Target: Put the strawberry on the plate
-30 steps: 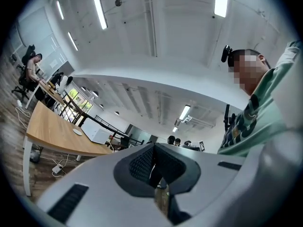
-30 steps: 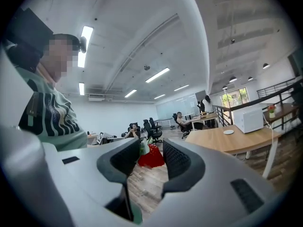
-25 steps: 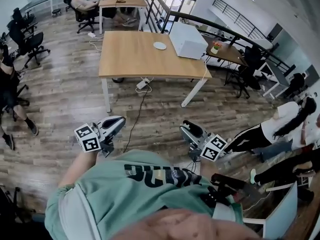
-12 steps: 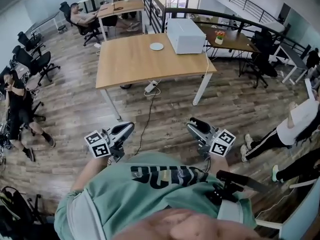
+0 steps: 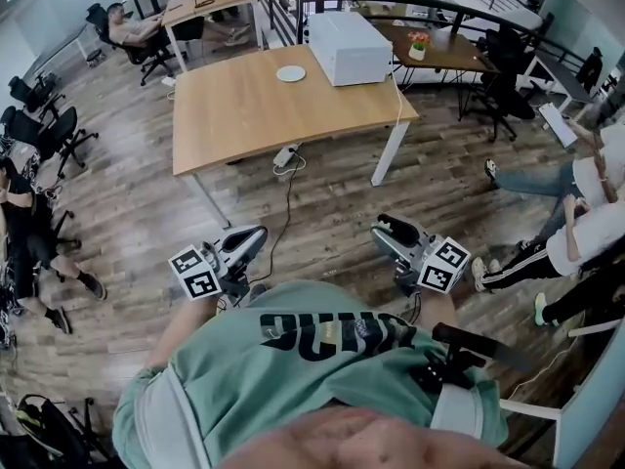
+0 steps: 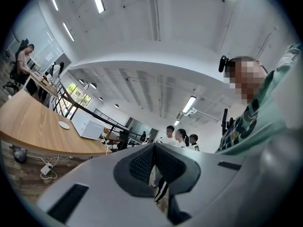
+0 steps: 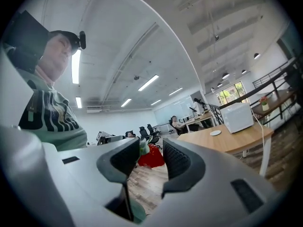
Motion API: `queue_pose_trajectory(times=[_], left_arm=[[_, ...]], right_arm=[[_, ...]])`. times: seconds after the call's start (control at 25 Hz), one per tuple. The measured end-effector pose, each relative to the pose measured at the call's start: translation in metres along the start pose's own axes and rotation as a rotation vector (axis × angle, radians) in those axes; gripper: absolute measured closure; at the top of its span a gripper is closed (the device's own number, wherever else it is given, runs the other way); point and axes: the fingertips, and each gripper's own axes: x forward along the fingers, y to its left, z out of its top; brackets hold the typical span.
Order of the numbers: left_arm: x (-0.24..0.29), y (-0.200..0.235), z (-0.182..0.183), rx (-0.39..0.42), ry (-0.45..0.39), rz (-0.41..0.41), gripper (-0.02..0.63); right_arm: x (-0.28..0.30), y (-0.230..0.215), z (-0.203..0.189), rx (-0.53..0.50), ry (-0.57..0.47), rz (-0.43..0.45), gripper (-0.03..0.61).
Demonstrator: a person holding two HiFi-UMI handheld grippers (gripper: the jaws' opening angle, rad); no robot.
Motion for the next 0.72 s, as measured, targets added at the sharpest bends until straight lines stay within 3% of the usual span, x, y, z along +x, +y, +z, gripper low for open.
queue_pose_trajectory(times=[0.2, 0.48, 0.72], left_arm=[[-0.013, 0.068, 0.037, 0.005, -0.025, -0.1, 0.611], [-0.068, 0.16, 0.103, 0.044, -0.037, -0.136, 0.611], [-0.106, 0.21, 0.121, 0.021, -0.031, -0.129, 0.611]], right_arm=[[0.063, -0.008, 0.016, -0.044, -0.01, -0.09, 0.419], [0.184, -0.006, 0.041, -0.099, -0.022, -0.115, 0.419], [0.259, -0.001, 0.033, -0.113, 0.034, -0.094, 0.419]])
